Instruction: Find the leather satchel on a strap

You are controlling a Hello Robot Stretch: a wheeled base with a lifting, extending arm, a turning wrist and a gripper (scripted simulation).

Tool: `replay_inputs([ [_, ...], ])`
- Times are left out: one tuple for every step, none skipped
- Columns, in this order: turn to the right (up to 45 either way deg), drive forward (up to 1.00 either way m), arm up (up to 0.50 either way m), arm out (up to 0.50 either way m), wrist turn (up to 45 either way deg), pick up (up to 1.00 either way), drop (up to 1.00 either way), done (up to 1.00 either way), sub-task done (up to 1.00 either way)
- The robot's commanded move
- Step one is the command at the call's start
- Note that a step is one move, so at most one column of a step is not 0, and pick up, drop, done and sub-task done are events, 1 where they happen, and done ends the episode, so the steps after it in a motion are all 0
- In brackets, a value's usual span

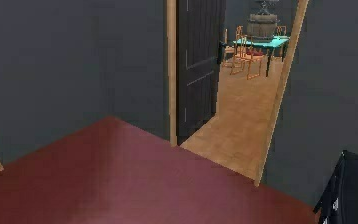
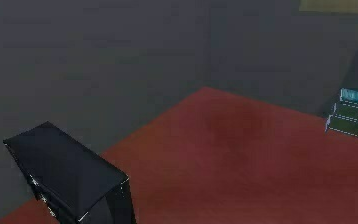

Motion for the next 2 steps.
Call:
replay_inputs([
  [6.0,0.00,0.00,0.00,0.0,0.00,0.00,0.00,0.00],
  [0.0,0.50,0.00,0.00,0.0,0.00,0.00,0.00,0.00],
])
